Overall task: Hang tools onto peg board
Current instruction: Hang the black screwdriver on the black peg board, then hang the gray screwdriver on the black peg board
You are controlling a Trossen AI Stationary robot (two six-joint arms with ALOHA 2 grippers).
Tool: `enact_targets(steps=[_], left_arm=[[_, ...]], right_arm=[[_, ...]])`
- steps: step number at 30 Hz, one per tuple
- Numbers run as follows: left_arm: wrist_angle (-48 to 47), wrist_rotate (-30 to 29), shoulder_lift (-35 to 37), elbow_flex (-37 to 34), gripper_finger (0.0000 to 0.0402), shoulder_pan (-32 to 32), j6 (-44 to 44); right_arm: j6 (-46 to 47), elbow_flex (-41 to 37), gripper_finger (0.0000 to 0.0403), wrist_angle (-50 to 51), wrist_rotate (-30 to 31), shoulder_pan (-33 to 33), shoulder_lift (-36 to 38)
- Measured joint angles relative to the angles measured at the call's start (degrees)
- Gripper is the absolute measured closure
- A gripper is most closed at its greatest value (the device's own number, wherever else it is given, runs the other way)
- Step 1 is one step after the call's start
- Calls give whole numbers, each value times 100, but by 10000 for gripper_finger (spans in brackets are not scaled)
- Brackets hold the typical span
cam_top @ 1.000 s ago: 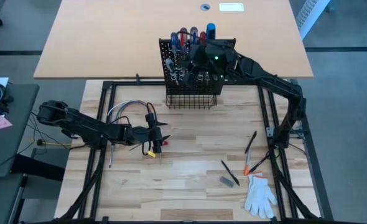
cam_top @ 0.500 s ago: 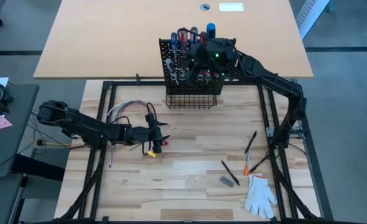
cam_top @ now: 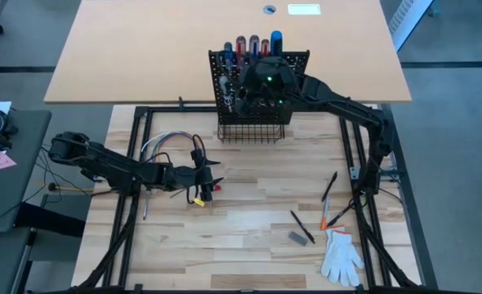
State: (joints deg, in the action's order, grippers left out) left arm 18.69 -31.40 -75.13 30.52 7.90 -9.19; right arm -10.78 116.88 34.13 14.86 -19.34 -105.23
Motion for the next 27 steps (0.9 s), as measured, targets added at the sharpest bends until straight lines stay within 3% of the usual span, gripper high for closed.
enact_targets(steps=[15, 22, 27], left_arm=[[-59, 0, 5, 0, 146, 208, -109], [-1434, 3, 237, 221, 146, 490, -151], [-2537, 6, 686, 278, 146, 655, 313]], right_arm=[[-281, 28, 260, 391, 5, 539, 547], [-74, -210, 268, 1838, 9, 1191, 862], [278, -1343, 280, 2058, 30, 1741, 1163]])
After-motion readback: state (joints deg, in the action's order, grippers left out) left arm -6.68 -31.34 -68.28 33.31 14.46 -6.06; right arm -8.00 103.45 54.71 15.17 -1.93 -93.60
